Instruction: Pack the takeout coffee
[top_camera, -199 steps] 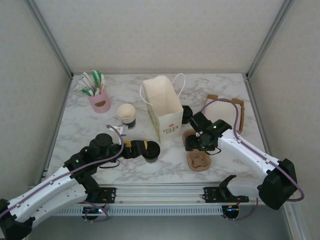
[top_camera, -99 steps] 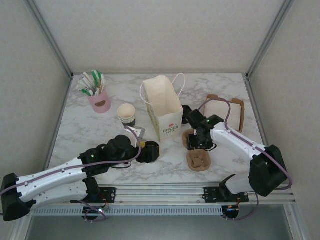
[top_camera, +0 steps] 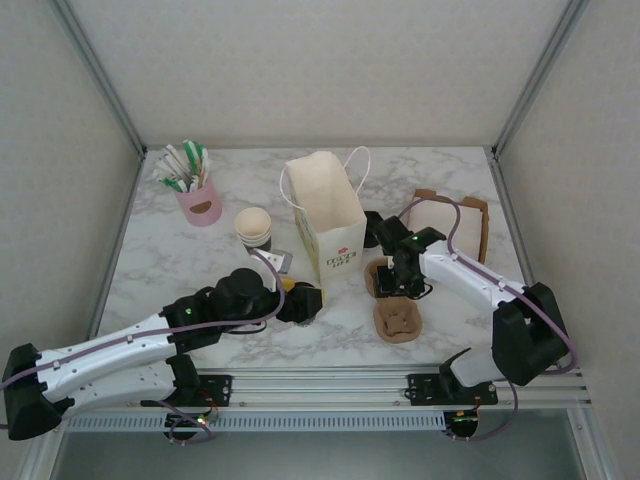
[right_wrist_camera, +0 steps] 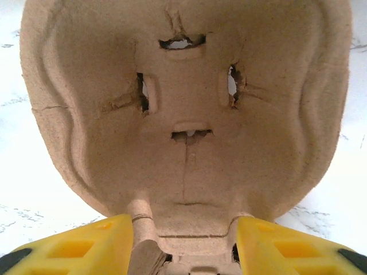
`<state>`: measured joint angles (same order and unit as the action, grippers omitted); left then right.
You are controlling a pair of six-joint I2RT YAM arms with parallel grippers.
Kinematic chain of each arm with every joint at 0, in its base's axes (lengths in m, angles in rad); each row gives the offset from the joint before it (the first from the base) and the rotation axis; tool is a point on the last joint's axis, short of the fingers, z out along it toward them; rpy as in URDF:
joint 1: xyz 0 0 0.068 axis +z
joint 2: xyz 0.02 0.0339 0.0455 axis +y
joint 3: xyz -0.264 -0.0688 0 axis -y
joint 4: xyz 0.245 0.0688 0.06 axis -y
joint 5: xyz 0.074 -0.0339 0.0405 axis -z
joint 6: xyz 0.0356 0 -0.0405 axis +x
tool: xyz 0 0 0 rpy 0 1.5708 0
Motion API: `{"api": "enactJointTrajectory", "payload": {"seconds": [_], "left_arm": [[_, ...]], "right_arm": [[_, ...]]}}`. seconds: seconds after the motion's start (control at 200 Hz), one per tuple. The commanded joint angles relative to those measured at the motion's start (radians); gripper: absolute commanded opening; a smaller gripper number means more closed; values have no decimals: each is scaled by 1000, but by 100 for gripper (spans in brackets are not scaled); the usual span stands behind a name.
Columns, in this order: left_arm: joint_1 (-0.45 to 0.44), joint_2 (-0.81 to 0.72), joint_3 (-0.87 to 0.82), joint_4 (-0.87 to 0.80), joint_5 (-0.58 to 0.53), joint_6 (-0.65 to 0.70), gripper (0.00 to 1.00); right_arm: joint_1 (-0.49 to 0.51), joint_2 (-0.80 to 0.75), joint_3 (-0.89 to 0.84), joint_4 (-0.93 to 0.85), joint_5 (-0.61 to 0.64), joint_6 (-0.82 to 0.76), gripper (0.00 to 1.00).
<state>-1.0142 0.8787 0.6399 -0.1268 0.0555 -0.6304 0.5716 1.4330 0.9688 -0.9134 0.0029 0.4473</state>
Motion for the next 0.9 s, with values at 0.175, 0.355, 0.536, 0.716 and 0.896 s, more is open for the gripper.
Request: {"api": "enactJointTrajectory", "payload": {"seconds": [0.175, 0.355, 0.536, 0.716, 0.896], "left_arm": [[-11, 1, 6, 39, -12, 24, 100], [-11, 11, 3, 42, -7, 26, 100], [-11, 17, 3, 43, -3, 31, 100], [-11, 8, 3, 36, -8, 35, 100], [-12, 7, 3, 35, -6, 37, 100]], "right_arm": [[-12, 21, 13, -15, 1, -3, 49], [-12, 16, 2, -16, 2, 4, 49], [-13, 24, 2, -22, 3, 6, 46], [-12, 21, -5, -29, 4, 11, 46], [-12, 31, -7, -37, 11, 14, 47]]}}
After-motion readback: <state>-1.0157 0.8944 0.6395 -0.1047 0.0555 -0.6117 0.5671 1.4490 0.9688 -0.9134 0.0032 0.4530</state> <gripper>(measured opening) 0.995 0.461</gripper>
